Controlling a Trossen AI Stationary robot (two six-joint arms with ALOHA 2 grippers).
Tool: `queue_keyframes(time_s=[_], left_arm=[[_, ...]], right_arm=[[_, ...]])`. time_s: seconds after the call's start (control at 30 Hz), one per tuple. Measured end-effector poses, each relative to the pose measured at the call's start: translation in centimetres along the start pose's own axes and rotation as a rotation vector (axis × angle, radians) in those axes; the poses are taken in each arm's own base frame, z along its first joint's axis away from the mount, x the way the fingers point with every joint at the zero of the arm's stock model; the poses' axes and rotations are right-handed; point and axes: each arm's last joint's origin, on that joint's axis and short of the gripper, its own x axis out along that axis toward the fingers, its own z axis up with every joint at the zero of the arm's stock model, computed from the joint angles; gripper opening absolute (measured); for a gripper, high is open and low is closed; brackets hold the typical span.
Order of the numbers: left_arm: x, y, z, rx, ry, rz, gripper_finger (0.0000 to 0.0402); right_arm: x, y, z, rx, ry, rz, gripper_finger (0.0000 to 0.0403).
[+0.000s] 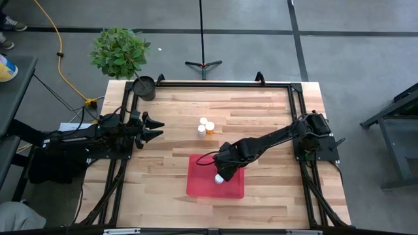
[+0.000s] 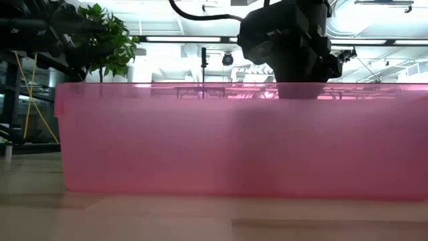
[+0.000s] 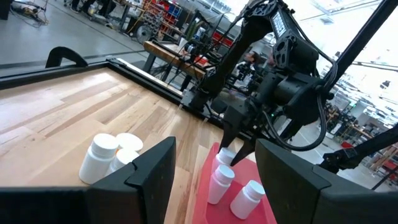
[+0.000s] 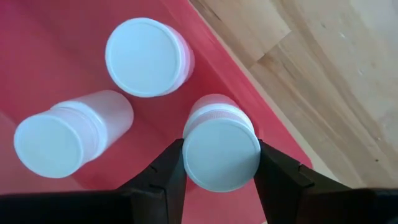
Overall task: Pick and place pill bottles into a basket
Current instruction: Put the bottom white pill bottle into the bin
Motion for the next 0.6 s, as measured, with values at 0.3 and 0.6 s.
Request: queue_keyframes(time_s=[0.3,0.6], left_arm=[[0.0,0.0,0.0,-0.002,0.0,0.0,0.0253],[0.0,0.0,0.0,-0.003,0.0,0.0,0.0253]], right_arm=[[0.05,0.17,0.0,0.007,0.0,0.015,0.0144],[0.42,0.43,0.03,0.006,0.018,0.032,0.0144]])
